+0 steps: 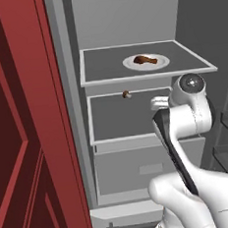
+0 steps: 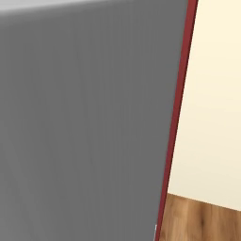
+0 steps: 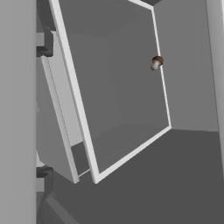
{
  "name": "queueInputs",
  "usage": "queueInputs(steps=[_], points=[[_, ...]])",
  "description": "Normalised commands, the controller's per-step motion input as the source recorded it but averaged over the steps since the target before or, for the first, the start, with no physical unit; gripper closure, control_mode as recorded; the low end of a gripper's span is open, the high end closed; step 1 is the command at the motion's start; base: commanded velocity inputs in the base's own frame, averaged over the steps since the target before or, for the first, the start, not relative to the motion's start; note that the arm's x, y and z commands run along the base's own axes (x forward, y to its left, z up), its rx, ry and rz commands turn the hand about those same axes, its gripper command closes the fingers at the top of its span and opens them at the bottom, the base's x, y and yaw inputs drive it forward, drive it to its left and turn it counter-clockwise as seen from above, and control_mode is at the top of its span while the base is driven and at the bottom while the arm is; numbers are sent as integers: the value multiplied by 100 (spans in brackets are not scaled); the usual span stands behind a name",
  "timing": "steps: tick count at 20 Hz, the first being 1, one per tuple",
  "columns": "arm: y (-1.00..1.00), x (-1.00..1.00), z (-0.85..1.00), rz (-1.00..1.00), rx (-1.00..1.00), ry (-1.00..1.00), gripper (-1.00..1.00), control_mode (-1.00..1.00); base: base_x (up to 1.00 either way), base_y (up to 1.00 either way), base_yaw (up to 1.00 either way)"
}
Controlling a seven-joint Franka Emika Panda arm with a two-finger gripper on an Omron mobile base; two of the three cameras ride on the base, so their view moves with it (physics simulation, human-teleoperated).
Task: Retrieve the chicken drumstick from the fridge and place it on the saucepan with marinade on the stove.
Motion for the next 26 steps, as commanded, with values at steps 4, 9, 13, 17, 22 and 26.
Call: queueInputs(steps=[4, 9, 13, 17, 22, 26], points=[[15, 10, 27, 2, -5, 0, -100, -100, 0, 0, 0], [5, -13, 79, 8, -13, 0, -100, -100, 0, 0, 0], [3, 0, 85, 5, -7, 9, -100, -100, 0, 0, 0], [0, 0, 80, 7, -5, 14, -100, -100, 0, 0, 0], [-1, 19, 28, 14, 8, 7, -100, -100, 0, 0, 0], [0, 85, -7, 19, 28, -4, -100, -100, 0, 0, 0]])
